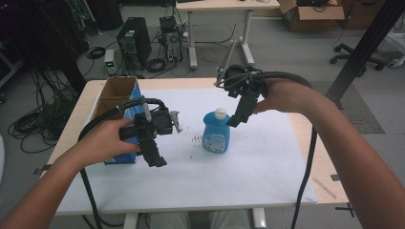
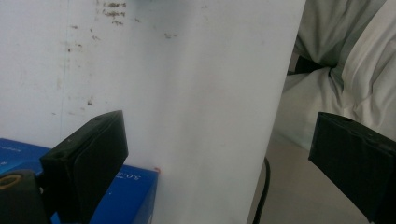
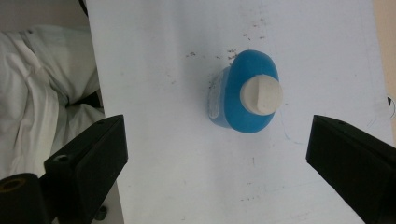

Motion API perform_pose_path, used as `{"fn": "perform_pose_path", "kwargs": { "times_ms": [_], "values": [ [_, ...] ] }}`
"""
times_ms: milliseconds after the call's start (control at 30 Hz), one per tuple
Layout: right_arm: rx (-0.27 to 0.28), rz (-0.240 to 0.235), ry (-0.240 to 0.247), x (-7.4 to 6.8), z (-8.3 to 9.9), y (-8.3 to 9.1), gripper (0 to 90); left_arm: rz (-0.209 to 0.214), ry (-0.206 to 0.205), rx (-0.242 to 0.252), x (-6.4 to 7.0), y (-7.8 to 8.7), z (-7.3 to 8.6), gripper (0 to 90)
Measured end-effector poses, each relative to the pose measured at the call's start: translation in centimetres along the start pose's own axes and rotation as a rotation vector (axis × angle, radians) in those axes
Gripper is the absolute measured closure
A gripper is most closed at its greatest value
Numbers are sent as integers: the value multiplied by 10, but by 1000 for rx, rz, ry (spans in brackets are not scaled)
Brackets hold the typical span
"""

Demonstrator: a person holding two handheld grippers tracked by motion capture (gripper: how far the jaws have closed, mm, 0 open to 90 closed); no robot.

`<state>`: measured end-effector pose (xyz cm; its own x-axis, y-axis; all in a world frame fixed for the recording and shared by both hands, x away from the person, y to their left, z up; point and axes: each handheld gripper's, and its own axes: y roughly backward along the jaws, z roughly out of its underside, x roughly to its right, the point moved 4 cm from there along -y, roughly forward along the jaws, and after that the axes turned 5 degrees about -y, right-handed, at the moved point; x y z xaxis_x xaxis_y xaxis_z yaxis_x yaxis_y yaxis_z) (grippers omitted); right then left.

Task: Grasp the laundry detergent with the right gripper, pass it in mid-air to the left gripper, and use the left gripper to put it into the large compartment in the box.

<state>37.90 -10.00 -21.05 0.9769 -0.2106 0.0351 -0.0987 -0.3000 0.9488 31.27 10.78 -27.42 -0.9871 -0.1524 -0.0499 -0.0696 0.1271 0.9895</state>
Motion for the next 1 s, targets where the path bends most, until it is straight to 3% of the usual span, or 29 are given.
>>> {"fn": "perform_pose_path", "kwargs": {
  "times_ms": [533,1000],
  "values": [
    [25,22,-75,22,23,-6,50,11,-6,2,-3,-6,-2,48],
    [102,36,-121,31,47,-32,46,16,-1,5,-5,-11,-3,48]
  ]
}}
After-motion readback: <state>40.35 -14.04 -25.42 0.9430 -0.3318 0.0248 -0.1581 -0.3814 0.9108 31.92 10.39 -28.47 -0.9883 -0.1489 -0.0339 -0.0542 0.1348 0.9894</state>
